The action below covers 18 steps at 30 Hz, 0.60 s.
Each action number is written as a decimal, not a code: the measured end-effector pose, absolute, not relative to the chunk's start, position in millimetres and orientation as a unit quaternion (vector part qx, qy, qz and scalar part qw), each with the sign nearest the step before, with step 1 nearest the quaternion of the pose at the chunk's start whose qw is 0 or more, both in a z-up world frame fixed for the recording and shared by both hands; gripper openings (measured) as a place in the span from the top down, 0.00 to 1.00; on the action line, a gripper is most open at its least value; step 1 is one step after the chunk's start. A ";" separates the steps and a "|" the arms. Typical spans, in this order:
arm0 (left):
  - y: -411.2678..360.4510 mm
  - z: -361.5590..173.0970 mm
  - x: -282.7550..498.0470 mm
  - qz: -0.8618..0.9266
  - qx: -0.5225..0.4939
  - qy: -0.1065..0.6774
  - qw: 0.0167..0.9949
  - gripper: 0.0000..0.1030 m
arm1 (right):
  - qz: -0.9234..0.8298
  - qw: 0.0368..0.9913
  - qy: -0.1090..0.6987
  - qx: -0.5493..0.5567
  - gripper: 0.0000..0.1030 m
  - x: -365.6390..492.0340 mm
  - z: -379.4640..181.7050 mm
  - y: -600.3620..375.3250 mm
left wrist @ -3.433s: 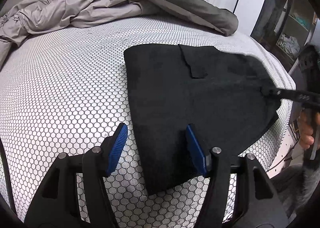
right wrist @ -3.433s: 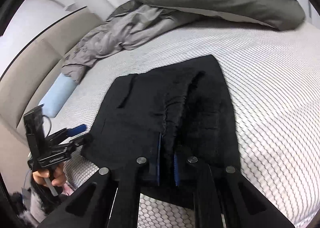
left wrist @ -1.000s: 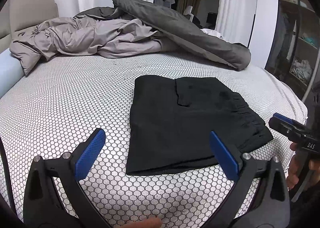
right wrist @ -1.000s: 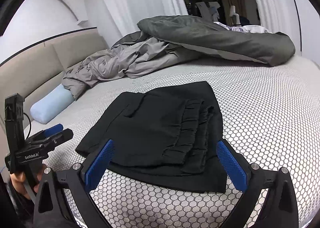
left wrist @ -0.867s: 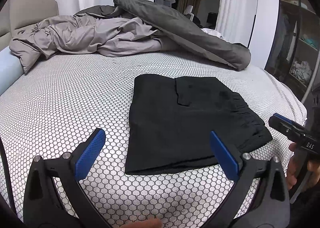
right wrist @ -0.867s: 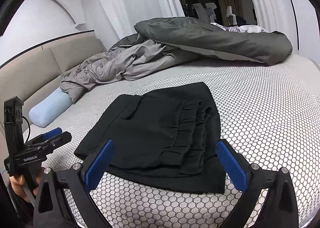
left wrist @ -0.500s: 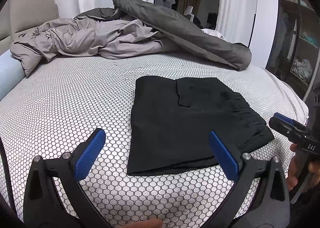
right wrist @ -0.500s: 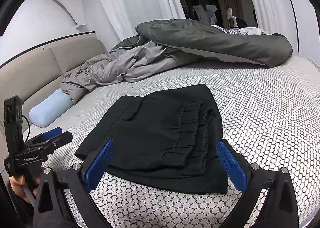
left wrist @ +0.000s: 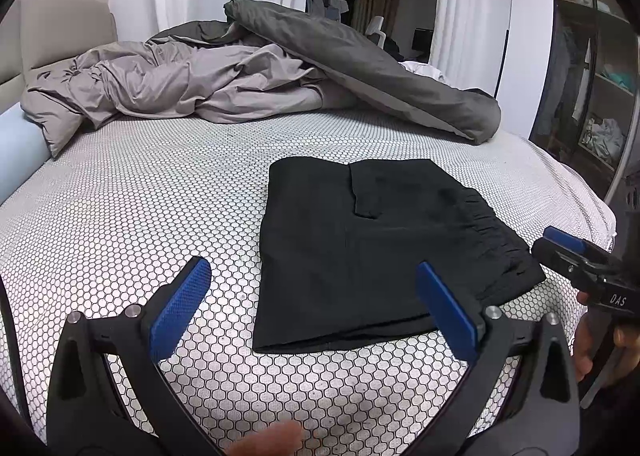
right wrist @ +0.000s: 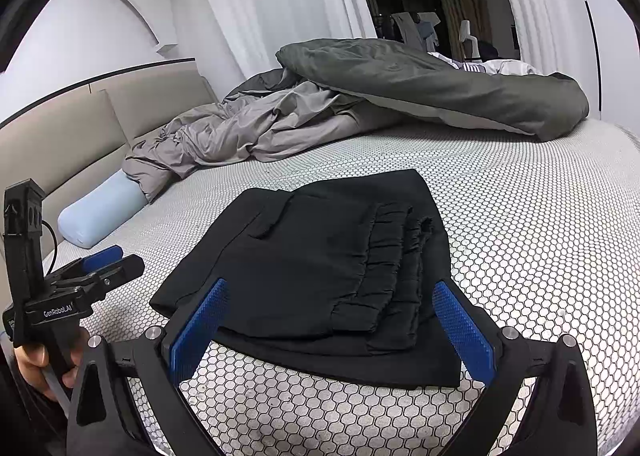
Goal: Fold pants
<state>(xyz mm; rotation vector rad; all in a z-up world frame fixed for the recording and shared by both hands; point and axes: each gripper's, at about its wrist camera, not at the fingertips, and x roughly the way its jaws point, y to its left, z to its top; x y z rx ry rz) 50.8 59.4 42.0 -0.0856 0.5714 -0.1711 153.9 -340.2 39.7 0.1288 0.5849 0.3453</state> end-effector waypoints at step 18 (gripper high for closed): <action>60.8 43.8 51.4 -0.097 -0.013 0.272 0.957 0.01 | 0.170 0.945 0.274 0.052 0.00 150.4 42.7 -338.3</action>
